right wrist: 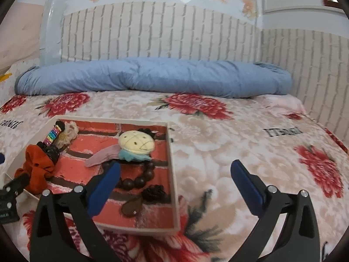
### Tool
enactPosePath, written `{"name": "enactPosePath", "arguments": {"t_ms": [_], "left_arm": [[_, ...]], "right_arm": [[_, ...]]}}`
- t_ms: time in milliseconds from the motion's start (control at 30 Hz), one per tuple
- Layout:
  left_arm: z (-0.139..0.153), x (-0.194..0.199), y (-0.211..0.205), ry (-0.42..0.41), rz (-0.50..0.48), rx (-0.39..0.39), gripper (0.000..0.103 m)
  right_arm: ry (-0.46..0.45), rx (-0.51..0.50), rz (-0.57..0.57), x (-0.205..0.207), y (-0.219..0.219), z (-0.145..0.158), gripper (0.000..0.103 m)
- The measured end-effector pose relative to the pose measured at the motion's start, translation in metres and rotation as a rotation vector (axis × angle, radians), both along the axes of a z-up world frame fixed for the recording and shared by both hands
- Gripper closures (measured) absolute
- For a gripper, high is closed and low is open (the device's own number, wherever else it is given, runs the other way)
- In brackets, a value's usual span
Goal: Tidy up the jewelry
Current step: 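Withdraw both tools from the tray toward the leather bracelet and white watch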
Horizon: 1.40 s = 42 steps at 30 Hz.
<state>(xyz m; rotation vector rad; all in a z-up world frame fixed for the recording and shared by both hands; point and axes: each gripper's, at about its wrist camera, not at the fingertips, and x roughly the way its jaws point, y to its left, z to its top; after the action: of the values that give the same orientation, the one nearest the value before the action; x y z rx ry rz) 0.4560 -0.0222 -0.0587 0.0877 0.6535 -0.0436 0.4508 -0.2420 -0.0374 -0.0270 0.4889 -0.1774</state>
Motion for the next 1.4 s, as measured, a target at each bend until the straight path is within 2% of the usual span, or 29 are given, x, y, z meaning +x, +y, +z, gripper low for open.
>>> {"name": "enactPosePath", "arguments": {"t_ms": [167, 367, 600, 667, 733, 800, 900, 1000, 1100, 1300, 1400], "left_arm": [[0.003, -0.049, 0.010, -0.011, 0.016, 0.073, 0.005], [0.002, -0.089, 0.052, 0.037, 0.068, -0.007, 0.005], [0.000, -0.129, 0.087, 0.042, 0.116, -0.005, 0.005], [-0.002, -0.136, 0.096, 0.048, 0.127, 0.003, 0.005], [-0.003, -0.140, 0.103, 0.050, 0.139, 0.008, 0.005], [-0.004, -0.140, 0.110, 0.059, 0.158, -0.007, 0.005], [-0.008, -0.138, 0.118, 0.074, 0.169, -0.039, 0.005], [-0.016, -0.136, 0.120, 0.095, 0.179, -0.012, 0.005], [-0.022, -0.134, 0.122, 0.109, 0.193, 0.010, 0.005], [-0.031, -0.126, 0.138, 0.171, 0.209, -0.042, 0.005], [-0.032, -0.122, 0.145, 0.192, 0.217, -0.006, 0.005]], "right_arm": [[0.026, 0.040, 0.001, -0.043, -0.016, 0.013, 0.004], [0.061, 0.003, -0.043, -0.102, -0.043, 0.011, 0.004], [0.142, -0.008, -0.074, -0.151, -0.085, 0.001, 0.004], [0.183, -0.059, -0.072, -0.164, -0.095, -0.006, 0.004], [0.206, -0.113, -0.085, -0.176, -0.102, -0.012, 0.004], [0.227, -0.122, -0.092, -0.189, -0.109, -0.020, 0.004], [0.264, -0.046, -0.085, -0.205, -0.122, -0.037, 0.004], [0.293, 0.024, -0.085, -0.207, -0.126, -0.046, 0.004], [0.298, 0.021, -0.087, -0.208, -0.123, -0.048, 0.004], [0.366, 0.057, -0.103, -0.203, -0.125, -0.060, 0.004], [0.378, 0.081, -0.109, -0.201, -0.129, -0.062, 0.005]]}}
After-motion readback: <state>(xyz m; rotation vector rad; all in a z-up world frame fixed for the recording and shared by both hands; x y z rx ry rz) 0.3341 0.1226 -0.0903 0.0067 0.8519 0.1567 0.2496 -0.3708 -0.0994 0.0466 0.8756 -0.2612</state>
